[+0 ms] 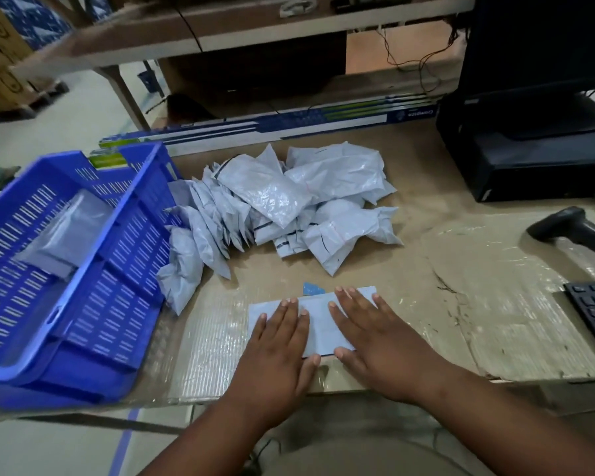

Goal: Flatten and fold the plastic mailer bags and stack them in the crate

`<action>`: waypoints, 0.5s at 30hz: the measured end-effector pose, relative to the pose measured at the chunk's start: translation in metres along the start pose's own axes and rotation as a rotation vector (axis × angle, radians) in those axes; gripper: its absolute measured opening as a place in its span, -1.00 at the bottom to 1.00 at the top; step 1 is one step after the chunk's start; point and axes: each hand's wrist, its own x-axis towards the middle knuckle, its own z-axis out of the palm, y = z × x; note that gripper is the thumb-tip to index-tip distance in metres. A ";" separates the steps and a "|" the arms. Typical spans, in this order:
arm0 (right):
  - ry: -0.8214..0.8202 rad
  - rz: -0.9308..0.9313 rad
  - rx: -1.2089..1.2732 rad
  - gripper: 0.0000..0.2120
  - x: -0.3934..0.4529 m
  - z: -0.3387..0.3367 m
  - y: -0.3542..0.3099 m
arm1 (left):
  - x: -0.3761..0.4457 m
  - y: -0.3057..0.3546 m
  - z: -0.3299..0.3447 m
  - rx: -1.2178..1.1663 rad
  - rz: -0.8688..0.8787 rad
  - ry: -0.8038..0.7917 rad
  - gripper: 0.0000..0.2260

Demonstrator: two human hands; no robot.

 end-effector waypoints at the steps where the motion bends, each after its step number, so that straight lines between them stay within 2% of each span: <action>1: -0.016 0.003 -0.007 -0.27 0.002 0.005 -0.004 | 0.000 0.000 0.001 0.006 0.002 -0.002 -0.34; 8: -0.136 0.114 0.018 -0.15 0.002 0.012 -0.011 | 0.011 0.008 0.004 -0.015 0.109 0.000 -0.36; 15: -0.508 0.083 -0.020 -0.18 0.028 -0.033 0.002 | 0.015 0.008 0.008 -0.070 0.109 -0.063 -0.31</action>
